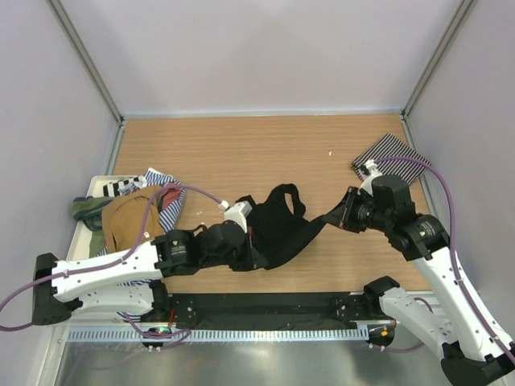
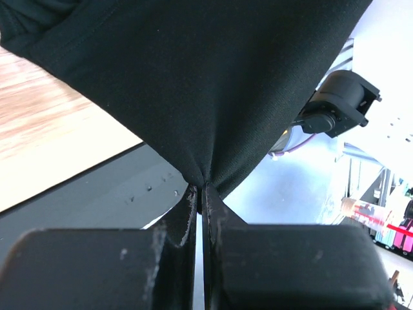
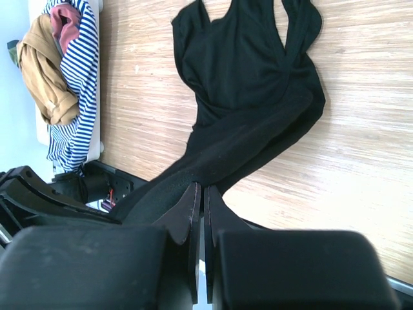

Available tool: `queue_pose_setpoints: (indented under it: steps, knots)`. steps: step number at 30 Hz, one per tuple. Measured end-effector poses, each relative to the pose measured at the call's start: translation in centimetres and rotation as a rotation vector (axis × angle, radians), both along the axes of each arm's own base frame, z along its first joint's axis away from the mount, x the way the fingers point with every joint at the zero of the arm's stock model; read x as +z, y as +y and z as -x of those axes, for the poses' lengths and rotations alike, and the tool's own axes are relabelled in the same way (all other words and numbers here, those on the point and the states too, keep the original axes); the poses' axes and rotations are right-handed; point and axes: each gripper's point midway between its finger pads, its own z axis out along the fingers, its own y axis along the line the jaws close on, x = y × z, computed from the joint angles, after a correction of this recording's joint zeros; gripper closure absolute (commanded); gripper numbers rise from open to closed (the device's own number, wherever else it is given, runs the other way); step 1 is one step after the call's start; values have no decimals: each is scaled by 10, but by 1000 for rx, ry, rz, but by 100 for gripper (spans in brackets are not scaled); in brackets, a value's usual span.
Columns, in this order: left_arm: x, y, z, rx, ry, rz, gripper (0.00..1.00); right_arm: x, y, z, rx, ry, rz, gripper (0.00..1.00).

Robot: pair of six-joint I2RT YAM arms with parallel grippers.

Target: Fold and stack the tank tops

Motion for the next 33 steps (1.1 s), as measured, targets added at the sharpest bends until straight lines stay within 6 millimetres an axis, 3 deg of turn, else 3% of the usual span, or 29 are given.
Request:
queue_pose_setpoints:
  steps: [10, 18, 26, 33]
  knots:
    - [11, -7, -10, 22, -13, 46, 100, 5, -2, -13, -33, -13, 24, 99]
    - [18, 10, -53, 150, -7, 77, 100, -1, 9, -42, -38, 14, 39, 99]
    - [19, 32, -94, 234, 25, 101, 100, 13, 22, -77, -41, -11, 36, 99]
    - [6, 52, -136, 290, 75, 95, 100, -2, 35, -111, -39, 17, 53, 99]
